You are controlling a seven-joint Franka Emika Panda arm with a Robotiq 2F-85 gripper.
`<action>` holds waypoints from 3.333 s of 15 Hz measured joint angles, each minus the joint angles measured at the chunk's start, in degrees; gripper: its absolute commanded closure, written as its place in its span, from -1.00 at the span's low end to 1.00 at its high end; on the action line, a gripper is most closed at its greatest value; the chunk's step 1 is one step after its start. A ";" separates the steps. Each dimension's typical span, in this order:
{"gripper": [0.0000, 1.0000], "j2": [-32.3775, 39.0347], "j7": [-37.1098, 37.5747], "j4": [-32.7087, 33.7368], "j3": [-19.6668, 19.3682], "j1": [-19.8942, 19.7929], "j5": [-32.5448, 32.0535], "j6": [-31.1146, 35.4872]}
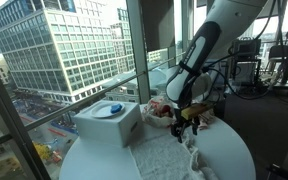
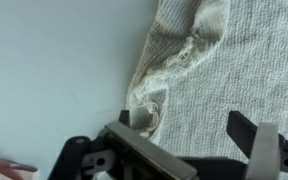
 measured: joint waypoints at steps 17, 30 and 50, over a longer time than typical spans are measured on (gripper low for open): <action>-0.48 19.16 9.78 15.38 -8.88 3.82 -6.23 11.05; 0.83 20.85 11.74 18.41 -10.66 3.38 -2.89 7.97; 0.83 13.20 15.38 12.60 -11.67 12.64 -7.64 8.46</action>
